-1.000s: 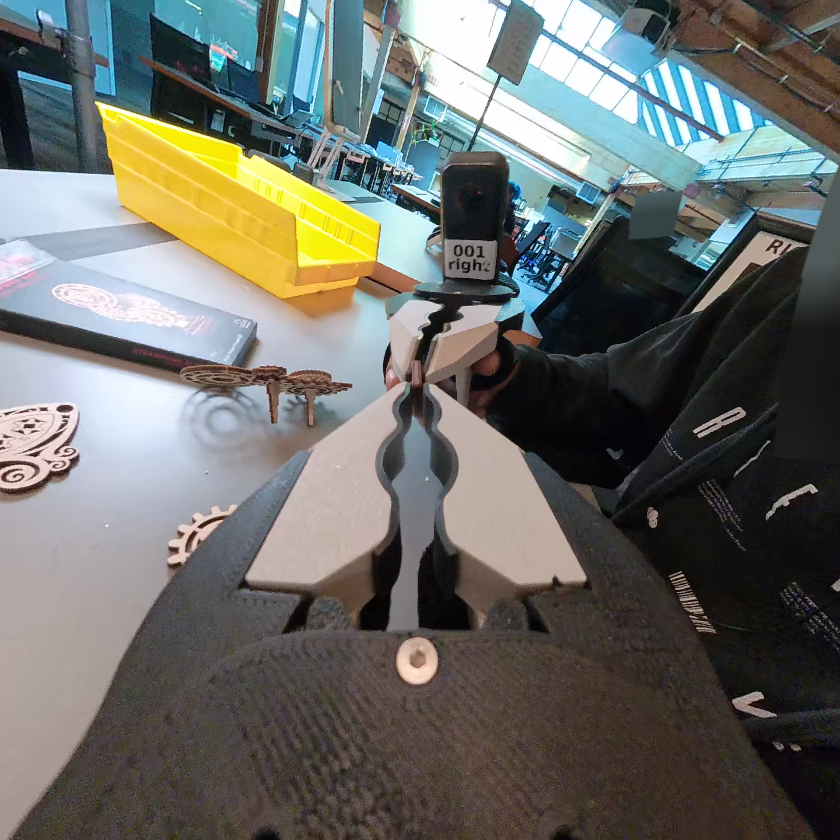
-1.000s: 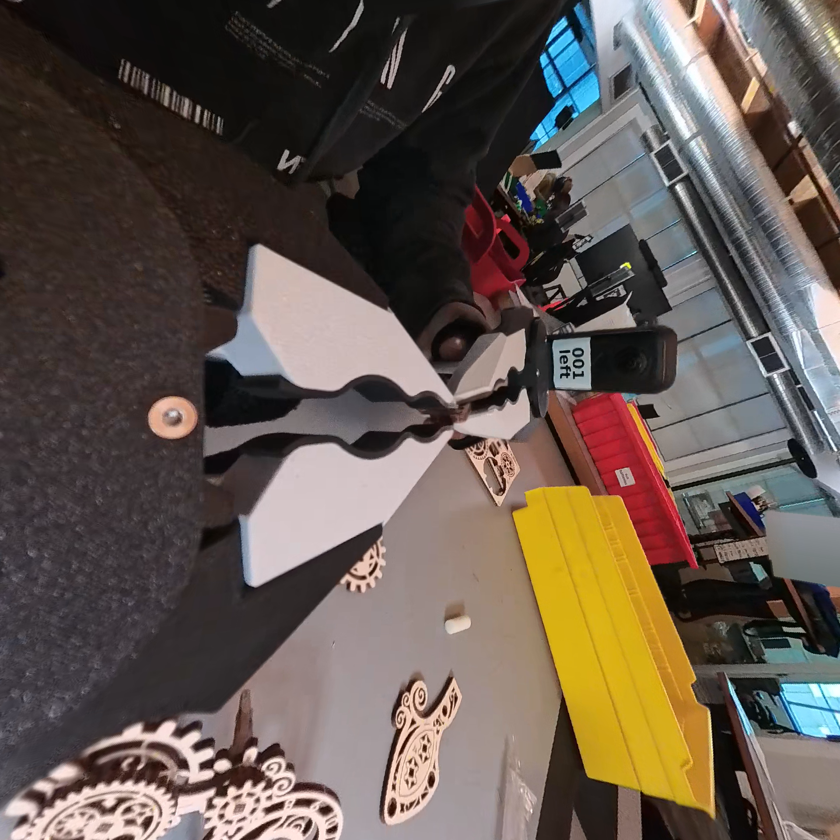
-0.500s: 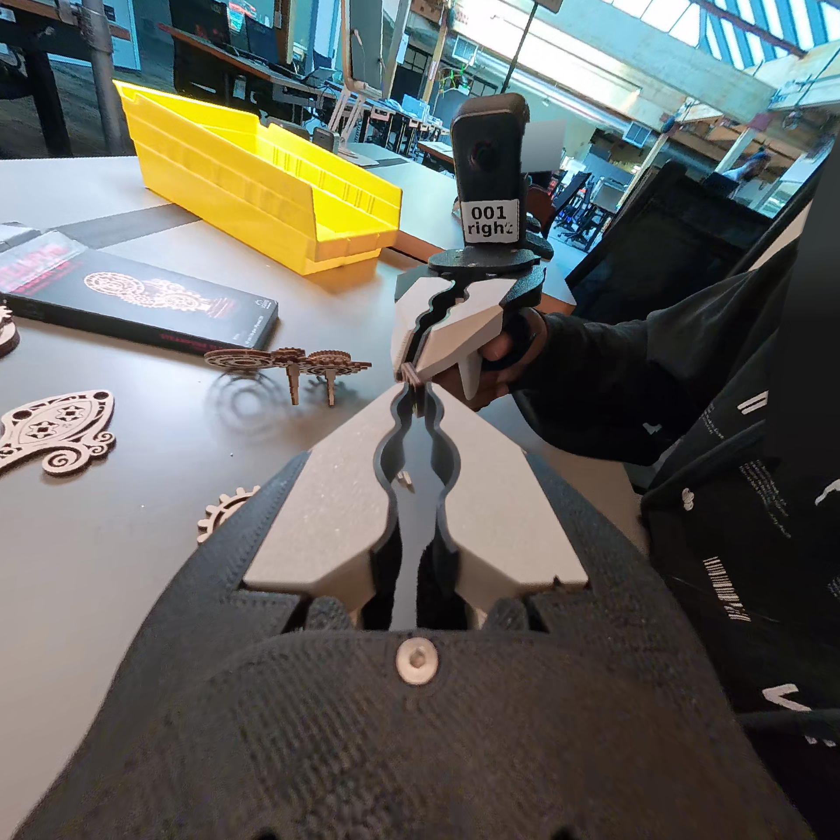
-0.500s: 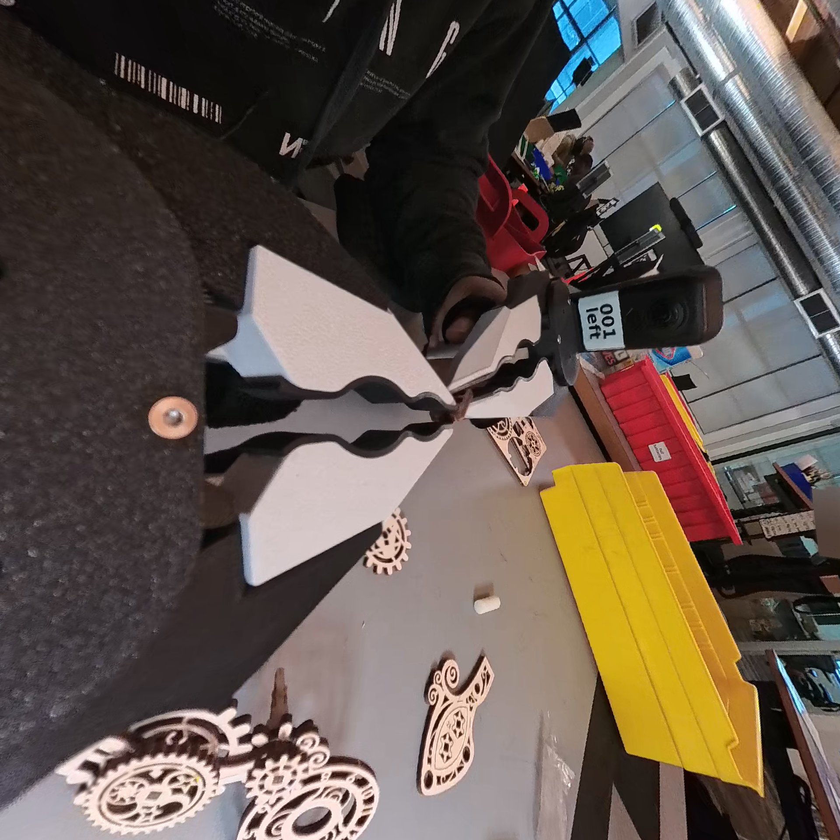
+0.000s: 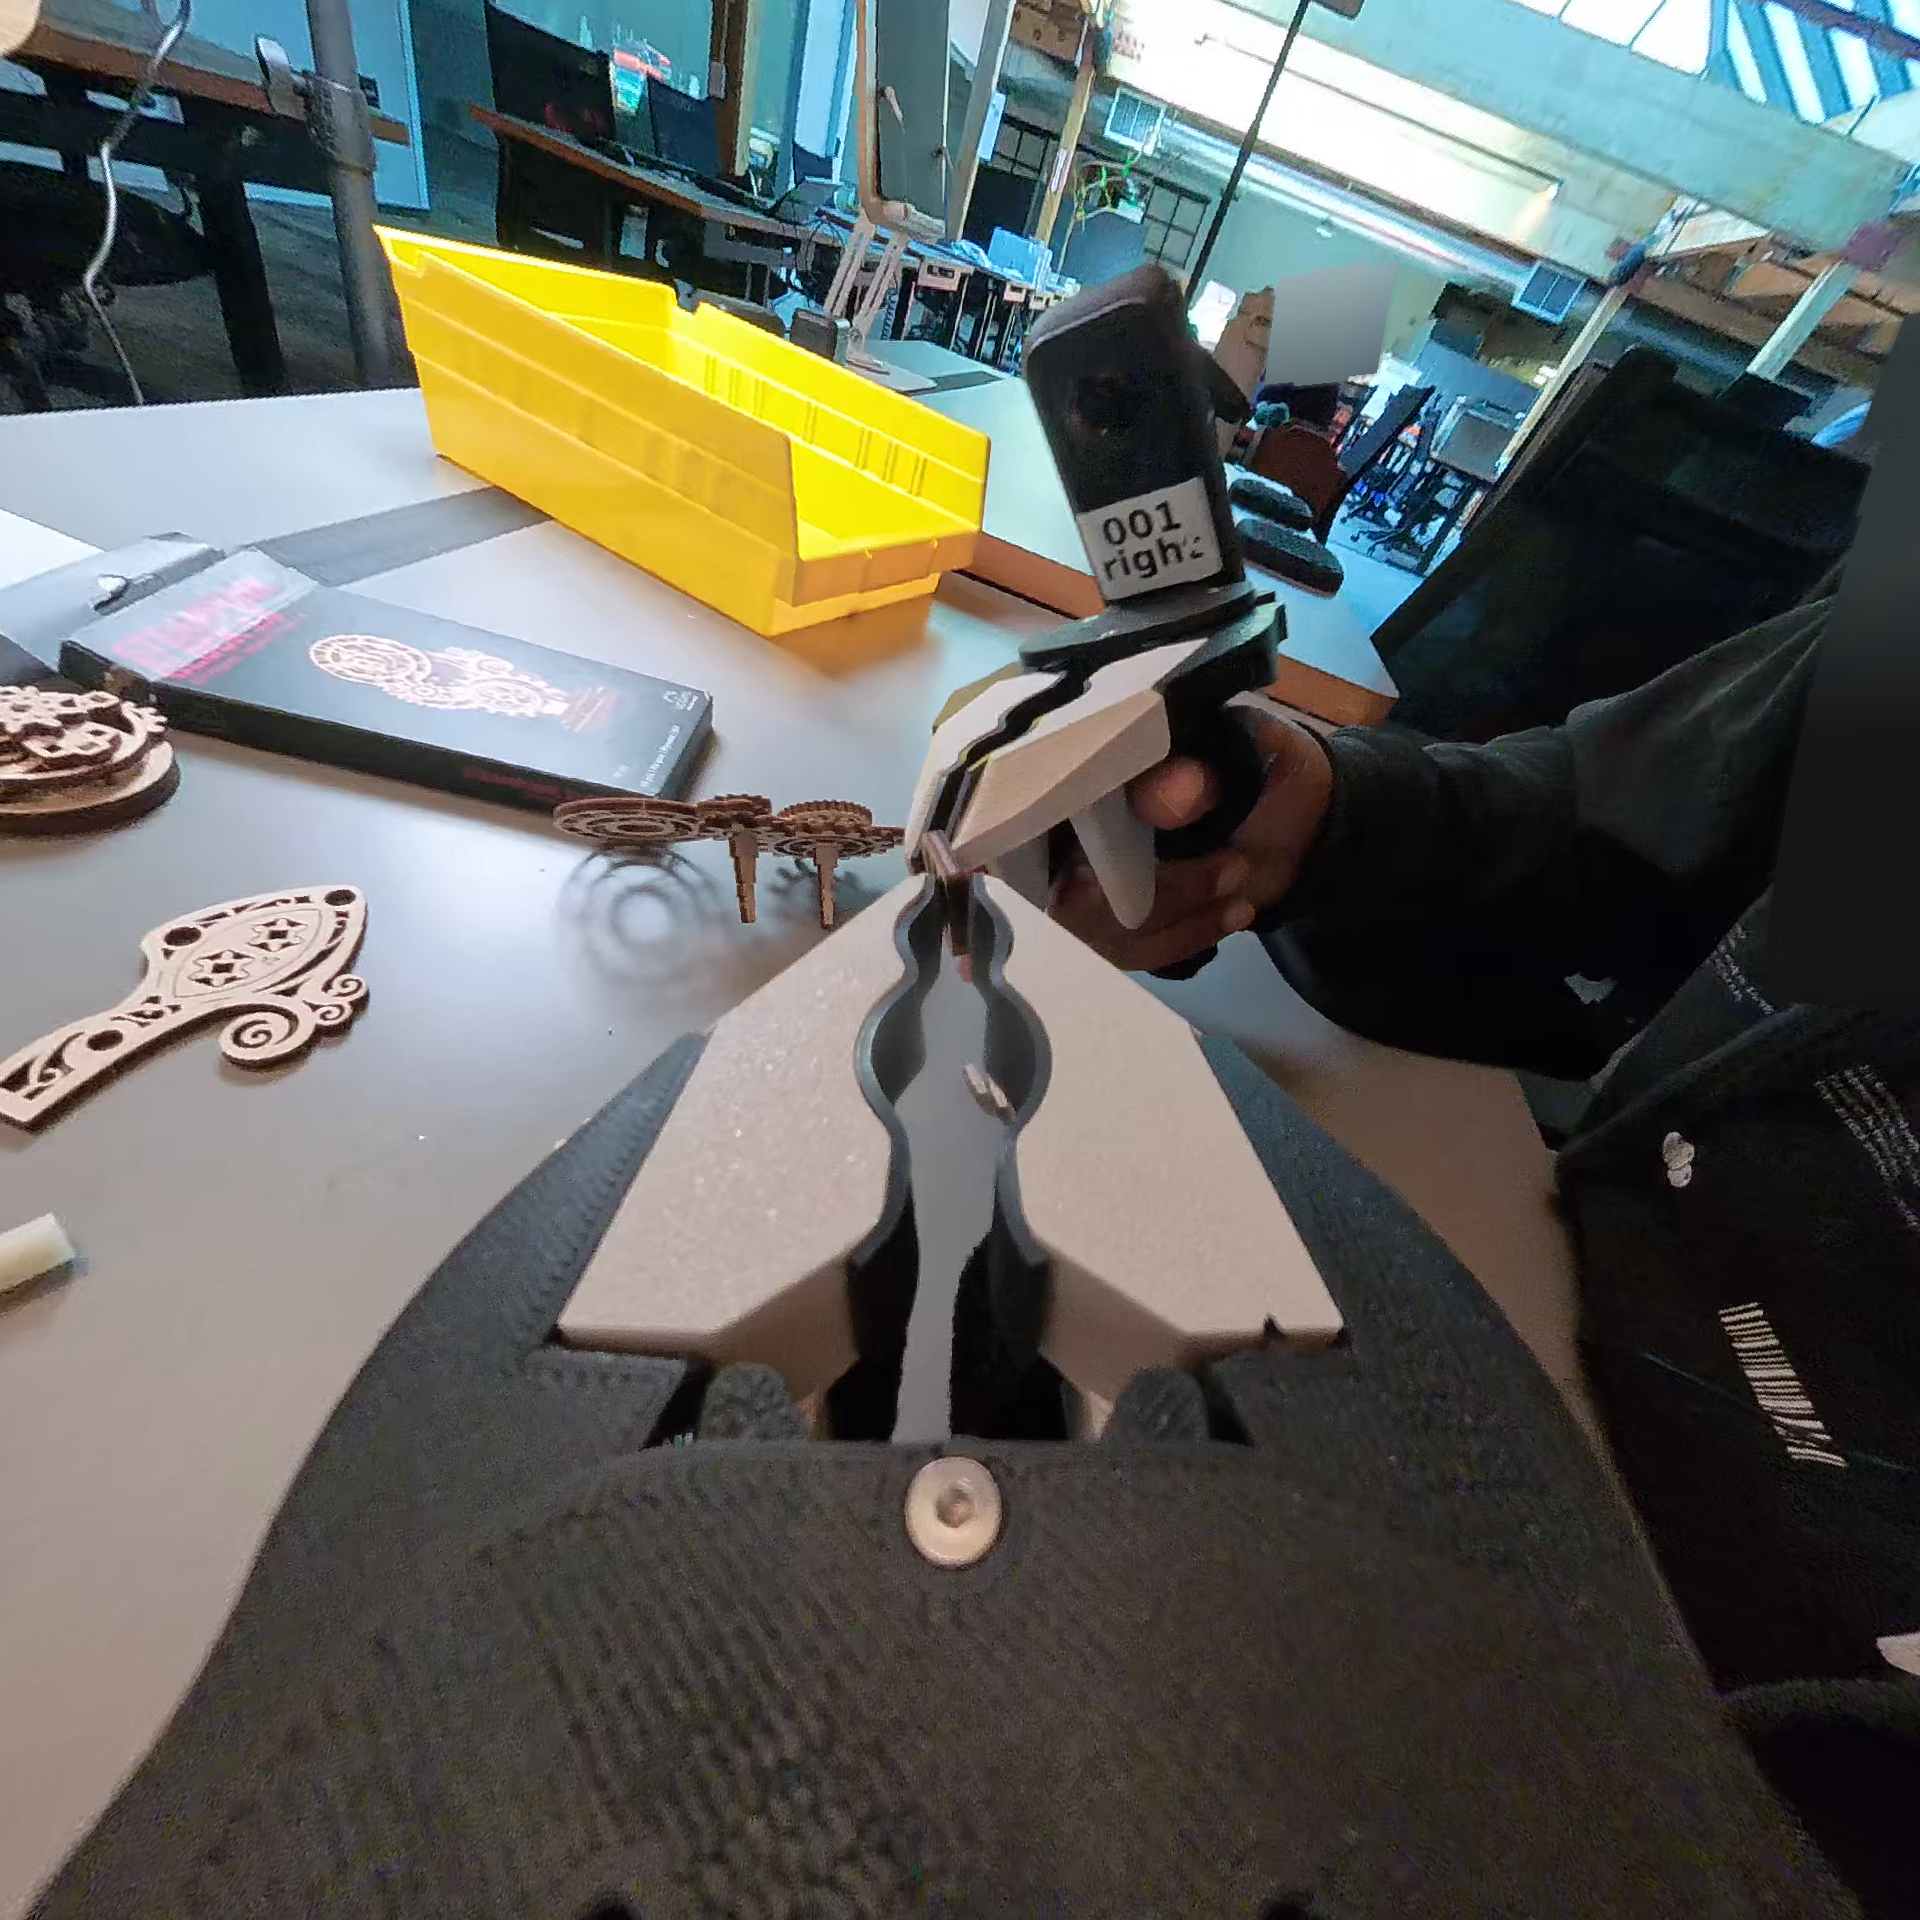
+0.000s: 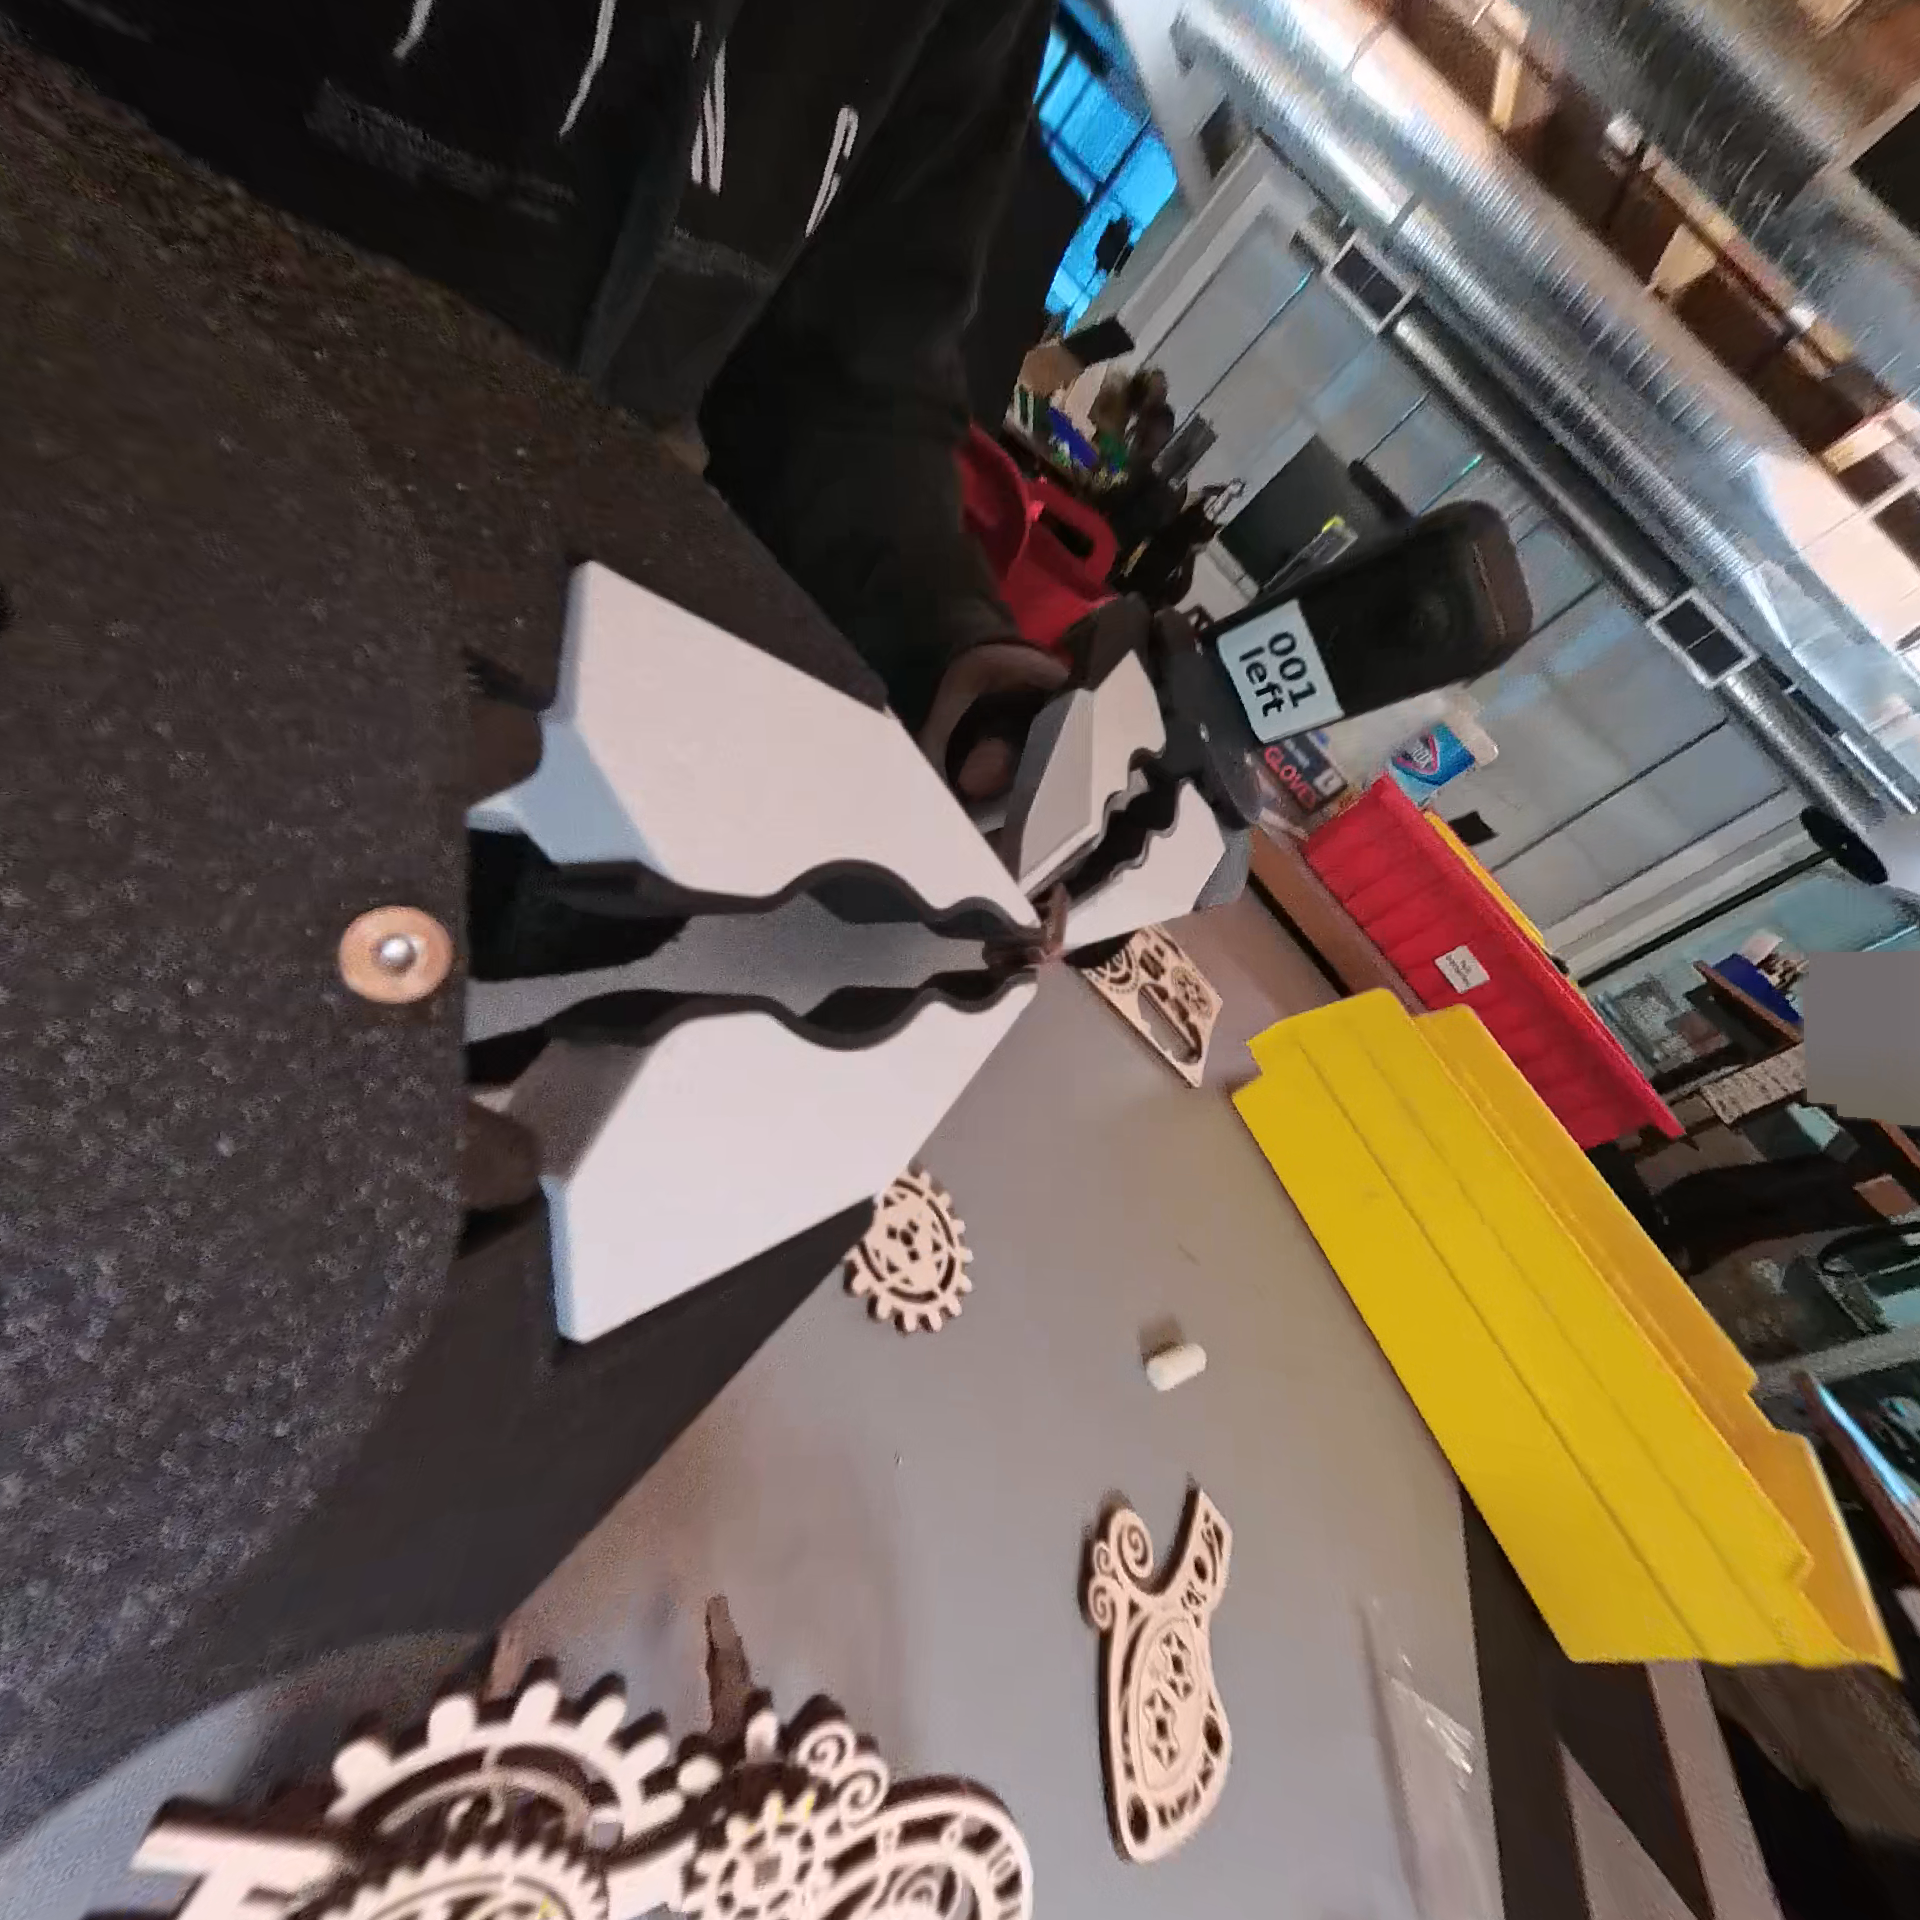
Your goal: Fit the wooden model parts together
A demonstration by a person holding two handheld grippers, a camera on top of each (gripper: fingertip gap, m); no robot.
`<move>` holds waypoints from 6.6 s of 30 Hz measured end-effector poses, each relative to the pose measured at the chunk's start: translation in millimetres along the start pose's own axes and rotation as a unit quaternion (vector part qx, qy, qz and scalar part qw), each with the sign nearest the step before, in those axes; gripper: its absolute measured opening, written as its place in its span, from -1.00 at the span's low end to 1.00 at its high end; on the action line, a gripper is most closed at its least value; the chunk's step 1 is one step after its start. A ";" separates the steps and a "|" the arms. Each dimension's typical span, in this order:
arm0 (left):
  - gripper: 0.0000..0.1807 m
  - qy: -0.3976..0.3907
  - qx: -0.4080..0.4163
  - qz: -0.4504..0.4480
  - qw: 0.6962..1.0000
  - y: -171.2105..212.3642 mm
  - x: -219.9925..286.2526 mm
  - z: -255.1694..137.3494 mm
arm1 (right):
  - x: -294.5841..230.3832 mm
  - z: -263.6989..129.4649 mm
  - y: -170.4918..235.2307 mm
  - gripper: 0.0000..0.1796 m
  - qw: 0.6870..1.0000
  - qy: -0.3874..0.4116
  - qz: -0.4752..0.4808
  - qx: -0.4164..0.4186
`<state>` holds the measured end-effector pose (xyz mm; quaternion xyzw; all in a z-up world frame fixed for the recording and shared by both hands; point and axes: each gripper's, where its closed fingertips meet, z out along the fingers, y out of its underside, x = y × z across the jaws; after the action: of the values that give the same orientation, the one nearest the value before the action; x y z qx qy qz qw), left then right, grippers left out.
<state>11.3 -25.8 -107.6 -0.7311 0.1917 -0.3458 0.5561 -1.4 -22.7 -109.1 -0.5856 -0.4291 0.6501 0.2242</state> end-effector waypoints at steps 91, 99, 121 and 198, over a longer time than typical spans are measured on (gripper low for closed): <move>-0.98 0.123 0.093 -0.091 0.984 -21.8 19.1 -8.9 | -32.0 -5.5 -19.0 -0.99 0.995 -0.073 -0.034 0.058; -0.97 0.048 0.041 -0.055 0.997 -12.1 10.5 -3.7 | -18.8 -4.0 -14.5 -0.99 0.997 -0.020 -0.060 0.036; -0.95 -0.077 -0.103 0.172 0.977 15.9 -1.2 4.1 | 4.0 -3.3 5.0 -1.00 0.972 0.096 -0.208 -0.060; -0.81 -0.028 -0.144 0.141 0.979 31.2 3.1 -0.4 | -32.2 -18.3 33.7 -1.00 0.904 -0.046 -0.412 -0.101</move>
<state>16.4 -37.7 -136.1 -0.7786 0.3252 -0.2115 0.4933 30.1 -60.7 -117.3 -0.3450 -0.7054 0.4794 0.3919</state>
